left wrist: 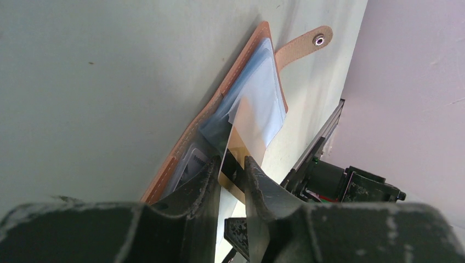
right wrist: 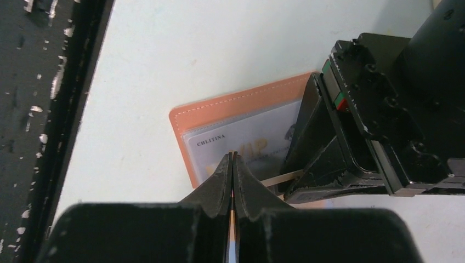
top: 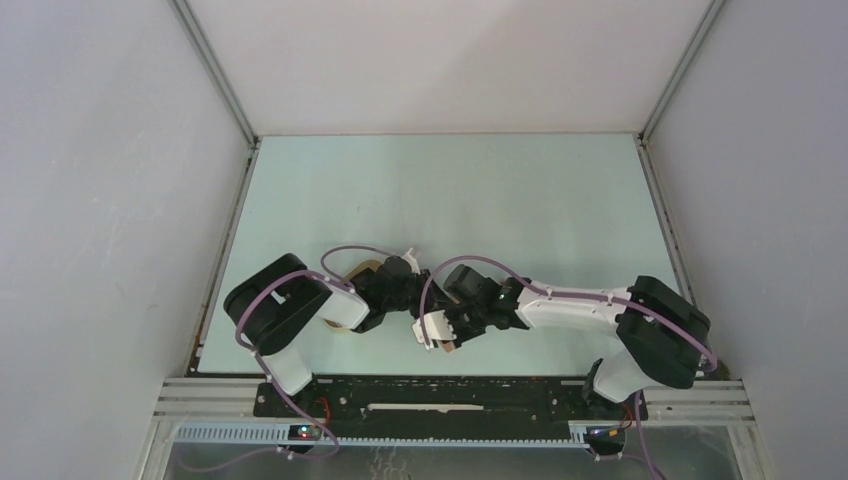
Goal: Put the credit cards into the card holder
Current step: Insert the credit card into the card holder.
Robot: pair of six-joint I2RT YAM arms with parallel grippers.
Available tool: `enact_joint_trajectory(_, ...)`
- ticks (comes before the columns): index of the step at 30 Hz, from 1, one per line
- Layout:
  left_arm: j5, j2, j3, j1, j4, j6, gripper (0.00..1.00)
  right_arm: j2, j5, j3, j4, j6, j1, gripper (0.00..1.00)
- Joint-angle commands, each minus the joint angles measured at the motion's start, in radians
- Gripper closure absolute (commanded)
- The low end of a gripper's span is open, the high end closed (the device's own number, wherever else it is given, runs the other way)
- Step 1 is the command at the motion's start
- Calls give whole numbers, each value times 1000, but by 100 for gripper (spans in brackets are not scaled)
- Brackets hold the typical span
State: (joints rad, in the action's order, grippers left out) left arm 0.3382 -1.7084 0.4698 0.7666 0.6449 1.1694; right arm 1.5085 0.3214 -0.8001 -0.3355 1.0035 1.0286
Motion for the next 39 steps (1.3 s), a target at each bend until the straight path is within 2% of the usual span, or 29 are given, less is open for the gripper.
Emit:
enact_joint_trajectory(1,-8,-24,-37,11,-49,-45,72,19,-66,-21,38,-21,14,94)
enact_joint_trajectory(19,-7,-24,-36,10,-50,-55,70,45,-185,-34,-5,-22,11,96)
enact_joint_trajectory(39,-9,-25,-37,10,-49,-62,65,38,-217,-39,-53,-41,-84,96)
